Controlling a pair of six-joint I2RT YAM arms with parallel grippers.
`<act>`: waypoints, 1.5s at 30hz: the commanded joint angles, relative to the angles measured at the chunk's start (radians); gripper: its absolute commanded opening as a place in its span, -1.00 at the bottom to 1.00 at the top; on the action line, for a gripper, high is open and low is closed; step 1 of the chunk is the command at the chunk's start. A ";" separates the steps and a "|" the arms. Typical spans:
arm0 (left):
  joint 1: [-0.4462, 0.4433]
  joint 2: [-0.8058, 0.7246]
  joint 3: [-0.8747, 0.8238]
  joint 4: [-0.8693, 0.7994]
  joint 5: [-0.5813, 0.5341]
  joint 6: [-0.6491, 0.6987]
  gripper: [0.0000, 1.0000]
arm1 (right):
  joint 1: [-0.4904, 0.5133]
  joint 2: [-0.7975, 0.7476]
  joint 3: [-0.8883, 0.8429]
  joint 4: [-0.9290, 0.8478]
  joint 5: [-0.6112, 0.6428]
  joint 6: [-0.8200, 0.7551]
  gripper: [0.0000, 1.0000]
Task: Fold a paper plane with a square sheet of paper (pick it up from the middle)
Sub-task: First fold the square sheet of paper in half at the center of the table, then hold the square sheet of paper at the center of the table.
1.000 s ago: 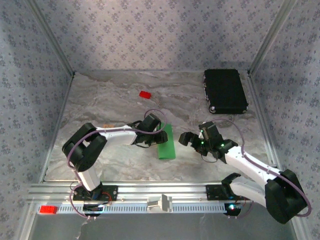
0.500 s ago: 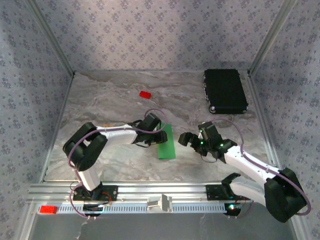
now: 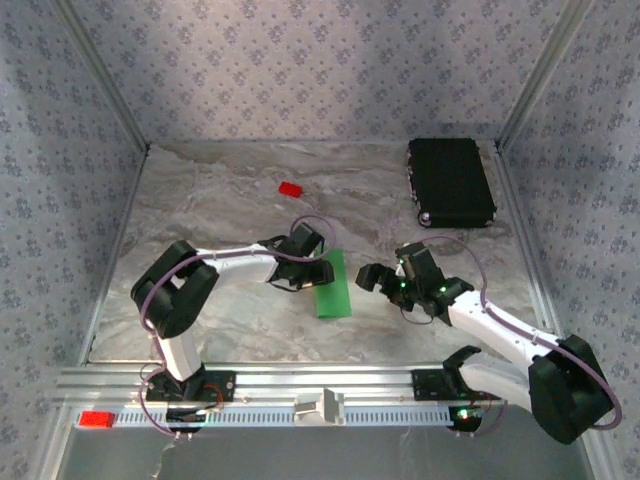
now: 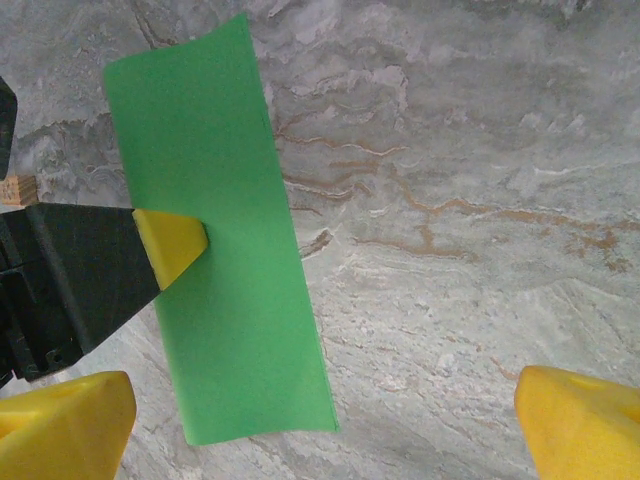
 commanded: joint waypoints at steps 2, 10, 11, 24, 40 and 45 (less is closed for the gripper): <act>0.011 0.082 -0.019 -0.068 -0.050 0.028 -0.06 | 0.011 0.024 0.029 0.026 -0.005 -0.011 0.91; 0.010 0.088 -0.020 -0.072 -0.064 0.029 -0.05 | 0.033 0.115 0.047 0.095 -0.050 -0.024 0.46; 0.011 0.090 -0.019 -0.073 -0.063 0.031 -0.05 | 0.038 0.130 0.050 0.104 -0.053 -0.025 0.37; 0.011 0.101 -0.023 -0.071 -0.061 0.037 -0.06 | 0.099 0.445 0.199 0.179 -0.138 -0.066 -0.73; 0.011 -0.001 -0.038 -0.013 -0.024 0.027 0.06 | 0.131 0.564 0.146 0.132 -0.073 0.012 -0.89; 0.013 -0.120 -0.077 0.034 -0.021 0.016 0.18 | 0.140 0.520 0.119 0.145 -0.060 0.046 -0.89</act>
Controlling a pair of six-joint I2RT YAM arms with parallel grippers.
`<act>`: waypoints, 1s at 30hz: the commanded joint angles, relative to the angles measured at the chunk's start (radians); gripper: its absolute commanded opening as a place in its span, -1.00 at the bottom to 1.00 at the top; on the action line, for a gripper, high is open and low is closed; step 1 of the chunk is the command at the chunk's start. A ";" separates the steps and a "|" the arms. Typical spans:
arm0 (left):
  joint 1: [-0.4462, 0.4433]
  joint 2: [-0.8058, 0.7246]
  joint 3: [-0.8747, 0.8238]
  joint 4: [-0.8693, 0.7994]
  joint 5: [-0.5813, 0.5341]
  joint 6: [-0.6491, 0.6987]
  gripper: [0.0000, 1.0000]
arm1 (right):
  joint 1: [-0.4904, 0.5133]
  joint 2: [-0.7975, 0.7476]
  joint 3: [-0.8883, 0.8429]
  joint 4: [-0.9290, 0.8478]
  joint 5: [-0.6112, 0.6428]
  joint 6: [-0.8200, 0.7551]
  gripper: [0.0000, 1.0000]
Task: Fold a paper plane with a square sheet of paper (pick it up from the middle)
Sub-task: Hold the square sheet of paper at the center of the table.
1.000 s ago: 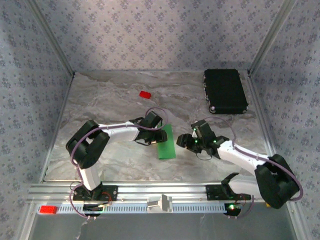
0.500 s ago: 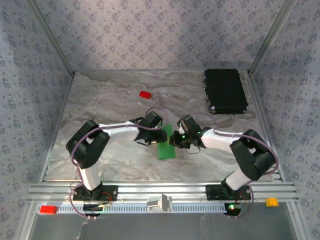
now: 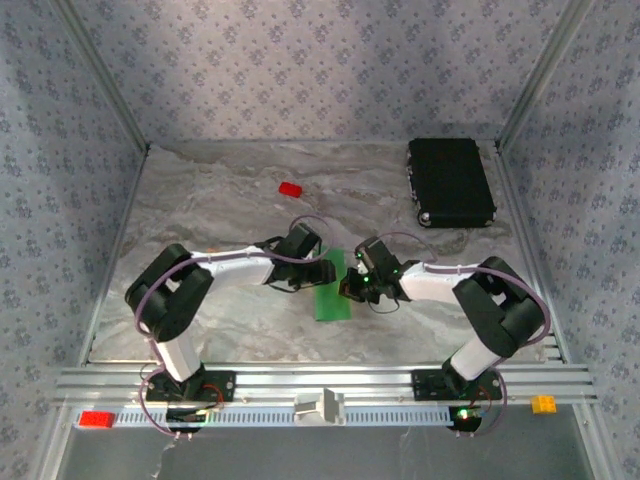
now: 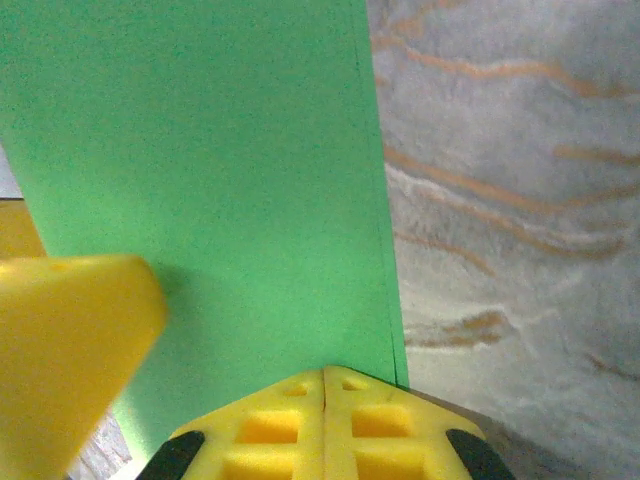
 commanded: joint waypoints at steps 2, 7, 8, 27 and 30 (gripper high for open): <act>0.011 -0.092 -0.047 0.004 -0.030 0.008 0.18 | 0.011 -0.007 -0.039 -0.094 0.047 0.040 -0.89; 0.021 -0.102 -0.080 0.035 -0.005 0.021 0.16 | 0.012 0.003 -0.041 -0.084 0.042 0.050 -0.89; 0.022 -0.100 -0.084 0.045 0.006 0.023 0.16 | 0.012 0.008 -0.040 -0.082 0.040 0.051 -0.89; 0.019 -0.011 -0.094 0.102 0.065 0.031 -0.05 | 0.013 0.021 -0.037 -0.066 0.031 0.070 -0.89; 0.019 0.004 -0.096 0.088 0.046 0.025 -0.10 | 0.013 0.015 -0.037 -0.041 0.018 0.072 -0.87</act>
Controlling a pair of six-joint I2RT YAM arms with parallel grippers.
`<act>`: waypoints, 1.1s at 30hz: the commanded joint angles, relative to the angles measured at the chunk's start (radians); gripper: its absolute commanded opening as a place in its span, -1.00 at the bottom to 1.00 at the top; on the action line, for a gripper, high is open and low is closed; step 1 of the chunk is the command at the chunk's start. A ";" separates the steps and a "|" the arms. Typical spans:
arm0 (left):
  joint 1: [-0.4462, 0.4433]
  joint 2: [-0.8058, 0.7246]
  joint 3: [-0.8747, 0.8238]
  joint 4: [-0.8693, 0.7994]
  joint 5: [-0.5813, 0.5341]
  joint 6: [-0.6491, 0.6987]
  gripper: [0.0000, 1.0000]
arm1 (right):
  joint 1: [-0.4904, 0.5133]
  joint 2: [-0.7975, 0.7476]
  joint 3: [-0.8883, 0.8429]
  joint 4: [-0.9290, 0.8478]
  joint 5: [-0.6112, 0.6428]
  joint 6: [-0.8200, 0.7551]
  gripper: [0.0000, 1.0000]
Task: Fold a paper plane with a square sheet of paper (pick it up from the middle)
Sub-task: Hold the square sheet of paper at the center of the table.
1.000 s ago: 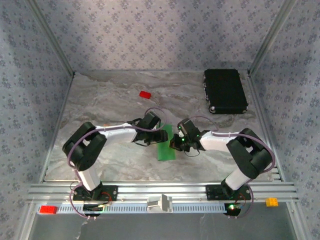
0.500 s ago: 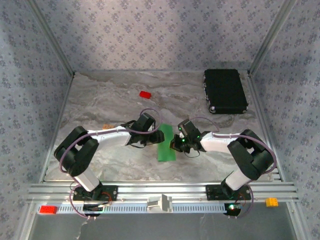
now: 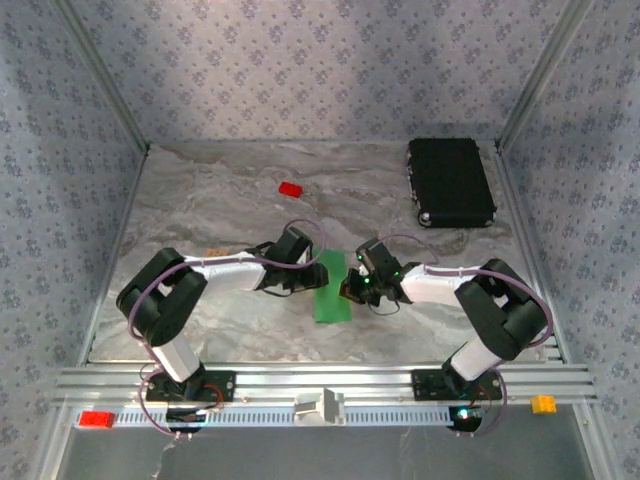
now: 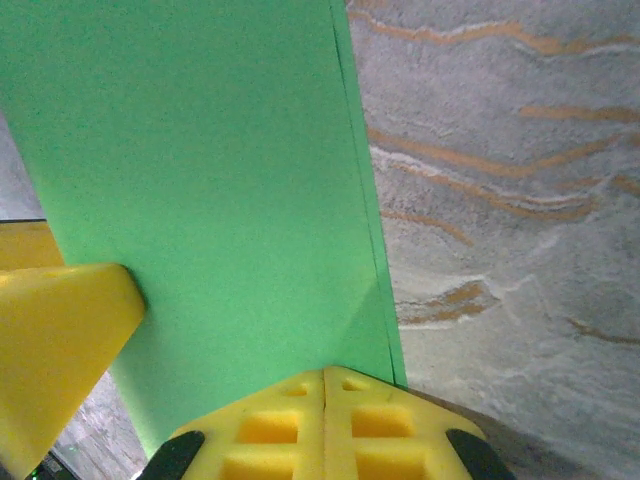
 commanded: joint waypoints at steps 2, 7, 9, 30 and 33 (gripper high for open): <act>-0.001 0.044 -0.008 -0.012 -0.013 0.007 -0.14 | 0.002 0.007 -0.021 -0.018 -0.008 0.018 -0.84; -0.001 0.054 -0.006 -0.040 -0.038 0.008 -0.17 | -0.047 -0.154 0.035 -0.125 0.050 -0.028 -0.79; 0.000 0.057 -0.002 -0.051 -0.045 0.009 -0.17 | -0.068 -0.246 0.057 -0.227 0.125 -0.065 -0.75; -0.002 0.103 0.053 -0.140 -0.078 0.043 -0.17 | -0.221 -0.522 -0.174 -0.256 0.092 -0.037 -0.67; -0.002 0.109 0.059 -0.151 -0.081 0.056 -0.16 | -0.218 -0.521 -0.177 -0.250 0.091 -0.035 -0.67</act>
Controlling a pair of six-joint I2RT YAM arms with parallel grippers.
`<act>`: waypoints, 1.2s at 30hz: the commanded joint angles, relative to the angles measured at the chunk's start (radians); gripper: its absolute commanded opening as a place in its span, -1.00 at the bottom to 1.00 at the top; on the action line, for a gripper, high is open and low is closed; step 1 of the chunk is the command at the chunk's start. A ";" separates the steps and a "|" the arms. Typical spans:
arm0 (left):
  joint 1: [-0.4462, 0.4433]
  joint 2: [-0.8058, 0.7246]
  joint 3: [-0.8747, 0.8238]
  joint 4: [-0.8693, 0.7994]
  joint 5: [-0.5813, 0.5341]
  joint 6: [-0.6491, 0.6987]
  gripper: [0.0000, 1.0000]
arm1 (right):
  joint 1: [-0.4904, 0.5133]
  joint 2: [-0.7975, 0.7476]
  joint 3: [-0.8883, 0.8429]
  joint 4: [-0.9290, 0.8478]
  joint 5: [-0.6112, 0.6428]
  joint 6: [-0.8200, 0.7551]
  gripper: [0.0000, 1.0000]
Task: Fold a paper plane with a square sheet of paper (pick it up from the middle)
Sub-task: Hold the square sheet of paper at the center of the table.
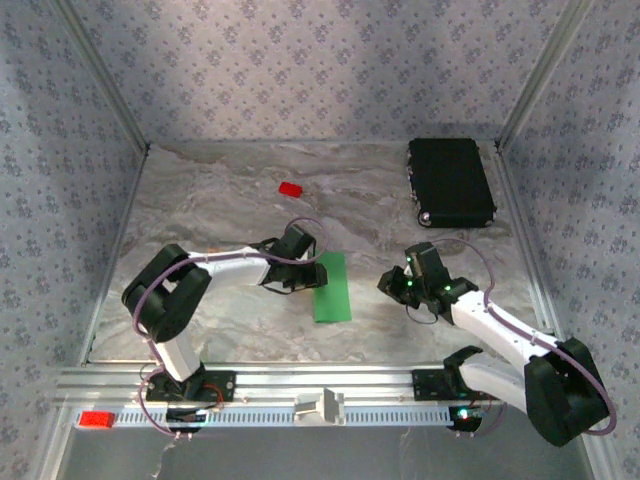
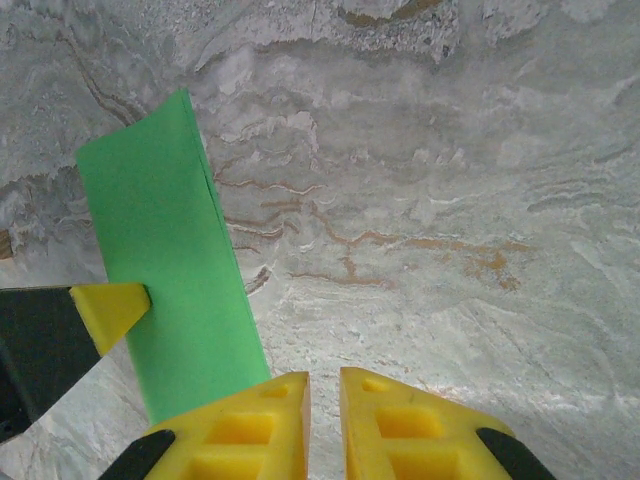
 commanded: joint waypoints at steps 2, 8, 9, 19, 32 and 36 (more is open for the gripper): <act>-0.005 0.076 -0.001 -0.062 -0.064 0.042 -0.16 | 0.003 -0.006 -0.010 0.008 -0.014 0.015 -0.67; -0.005 0.091 0.005 -0.065 -0.071 0.045 -0.16 | 0.011 -0.006 -0.022 0.025 -0.015 0.022 -0.66; -0.004 0.093 0.007 -0.065 -0.072 0.045 -0.16 | 0.012 -0.006 -0.022 0.028 -0.016 0.023 -0.66; -0.006 0.120 0.018 -0.067 -0.069 0.064 -0.15 | 0.033 0.022 -0.016 0.049 -0.020 0.020 -0.66; -0.013 0.147 0.052 -0.100 -0.080 0.098 -0.12 | 0.066 0.088 0.007 0.073 -0.026 0.015 -0.65; -0.015 0.153 0.057 -0.108 -0.088 0.099 -0.12 | 0.075 0.104 0.013 0.080 -0.028 0.015 -0.65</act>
